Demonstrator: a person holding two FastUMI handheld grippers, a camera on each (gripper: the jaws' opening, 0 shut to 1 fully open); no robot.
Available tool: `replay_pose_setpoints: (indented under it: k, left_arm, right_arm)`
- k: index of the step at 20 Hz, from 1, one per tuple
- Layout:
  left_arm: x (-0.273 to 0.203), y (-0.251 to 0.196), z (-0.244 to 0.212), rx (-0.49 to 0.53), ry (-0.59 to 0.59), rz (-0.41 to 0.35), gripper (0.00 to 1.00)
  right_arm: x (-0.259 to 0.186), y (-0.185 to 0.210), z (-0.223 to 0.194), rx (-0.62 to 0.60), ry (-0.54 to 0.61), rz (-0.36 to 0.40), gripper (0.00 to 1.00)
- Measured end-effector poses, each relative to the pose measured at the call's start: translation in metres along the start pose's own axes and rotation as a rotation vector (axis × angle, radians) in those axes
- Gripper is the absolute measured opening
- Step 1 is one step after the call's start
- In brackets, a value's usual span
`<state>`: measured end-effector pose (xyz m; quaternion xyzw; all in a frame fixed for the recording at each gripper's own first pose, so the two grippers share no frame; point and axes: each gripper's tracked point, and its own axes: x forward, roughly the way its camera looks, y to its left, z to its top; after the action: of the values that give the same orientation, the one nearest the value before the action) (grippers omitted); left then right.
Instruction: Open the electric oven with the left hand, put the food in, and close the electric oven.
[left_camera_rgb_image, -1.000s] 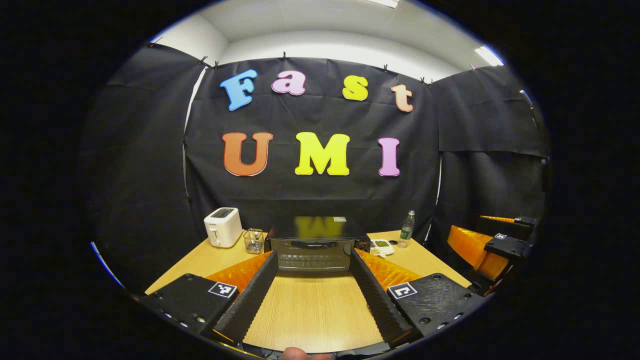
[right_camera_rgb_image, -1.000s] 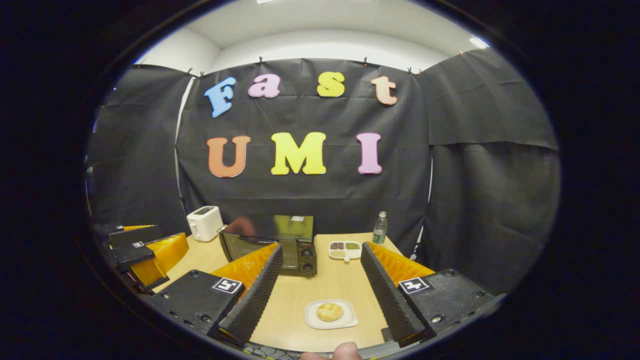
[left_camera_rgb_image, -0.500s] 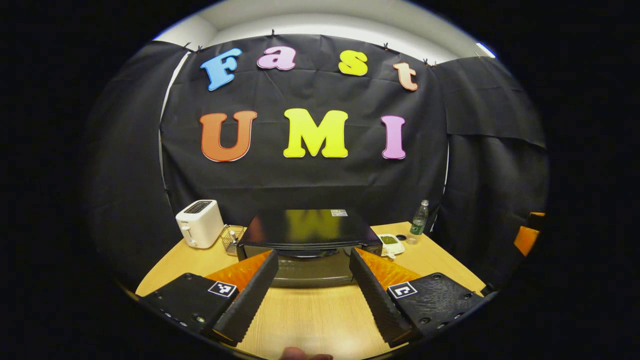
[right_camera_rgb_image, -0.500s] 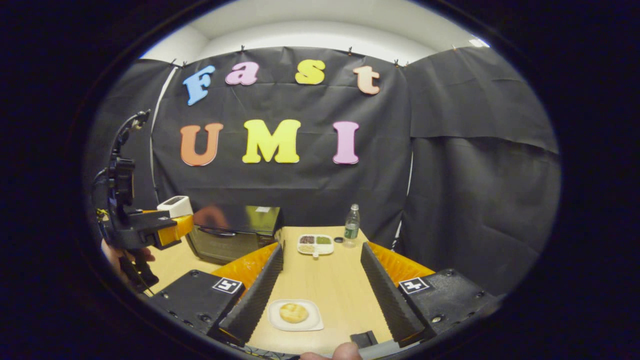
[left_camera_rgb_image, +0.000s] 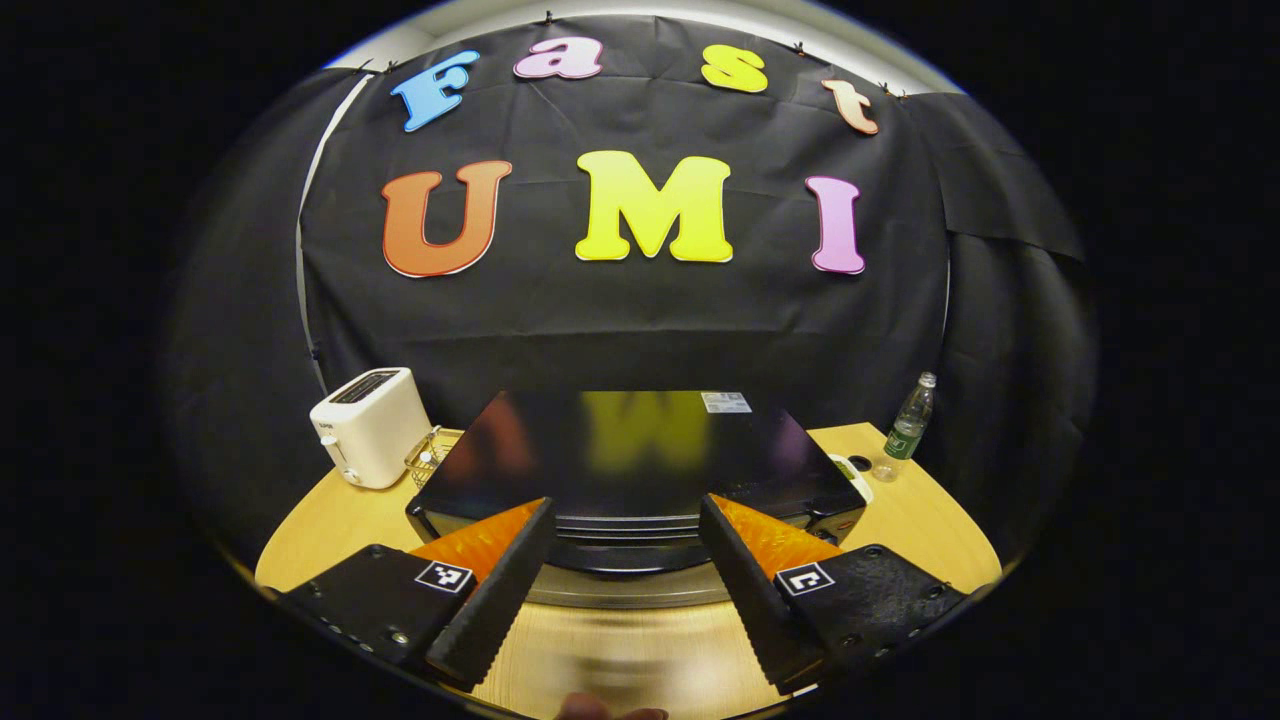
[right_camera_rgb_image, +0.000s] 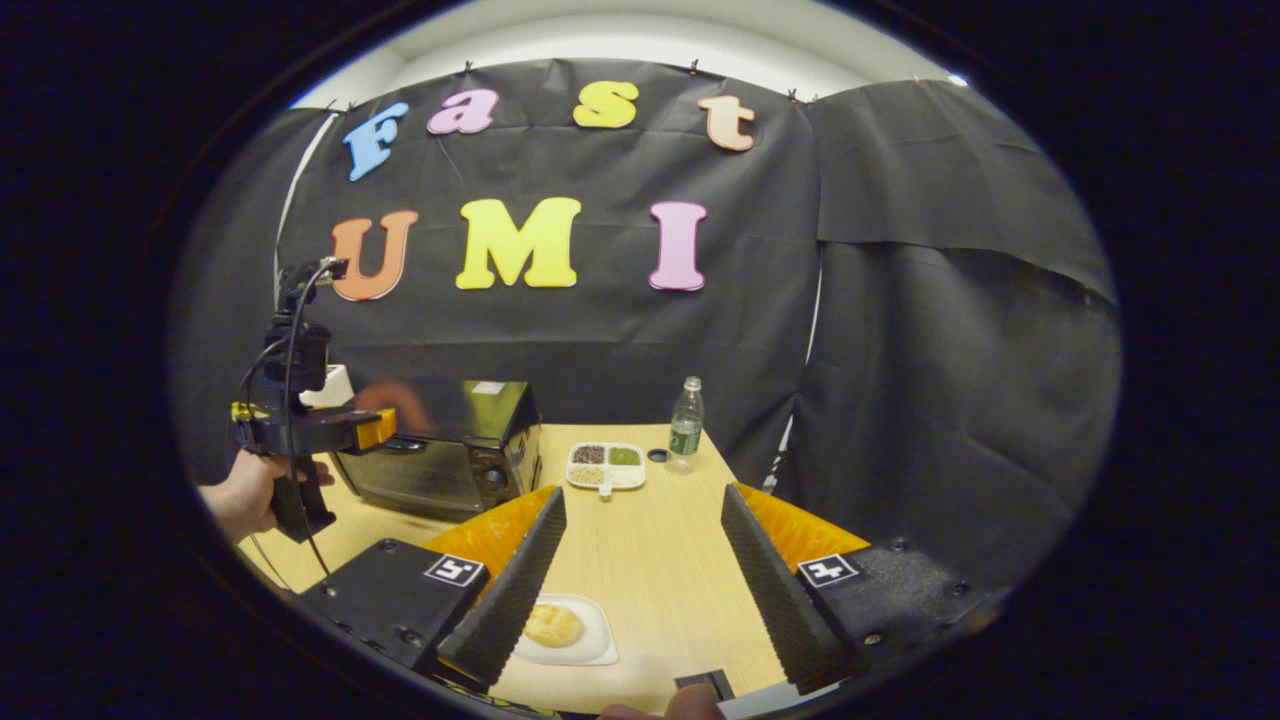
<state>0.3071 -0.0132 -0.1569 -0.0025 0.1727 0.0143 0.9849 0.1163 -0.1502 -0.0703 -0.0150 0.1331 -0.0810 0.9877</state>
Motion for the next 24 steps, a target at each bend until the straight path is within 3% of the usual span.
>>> replay_pose_setpoints:
  k: [2,3,4,5,6,9,15,24]
  left_arm:
    - [0.008,0.002,-0.009,0.006,0.023,0.014,0.95]
    - [0.011,0.003,-0.018,0.013,0.042,0.021,0.83]
    - [0.009,0.002,-0.026,0.02,0.077,0.019,0.95]
    - [0.01,0.002,-0.018,0.038,0.038,0.021,0.97]
    - [0.009,0.001,-0.027,0.042,0.066,0.021,0.85]
    - [0.005,0.001,-0.024,0.033,0.065,0.017,0.98]
    - [-0.032,-0.001,-0.048,0.018,0.128,0.005,0.98]
    - [-0.09,-0.004,-0.129,0.007,0.268,-0.003,0.98]
  right_arm:
    - [0.005,-0.004,-0.003,-0.005,0.016,-0.005,0.99]
    - [0.006,-0.005,-0.003,-0.002,0.019,-0.005,0.99]
    - [0.008,-0.006,-0.002,0.003,0.017,-0.006,0.99]
    - [0.008,-0.006,-0.002,0.007,0.017,-0.005,0.99]
    - [0.009,-0.004,-0.001,0.01,0.017,-0.002,0.99]
    - [0.007,0.003,-0.004,0.011,0.017,0.014,0.99]
    - [-0.004,0.009,-0.008,0.029,0.019,0.025,0.99]
    - [-0.029,0.01,-0.032,0.042,0.054,0.022,0.99]
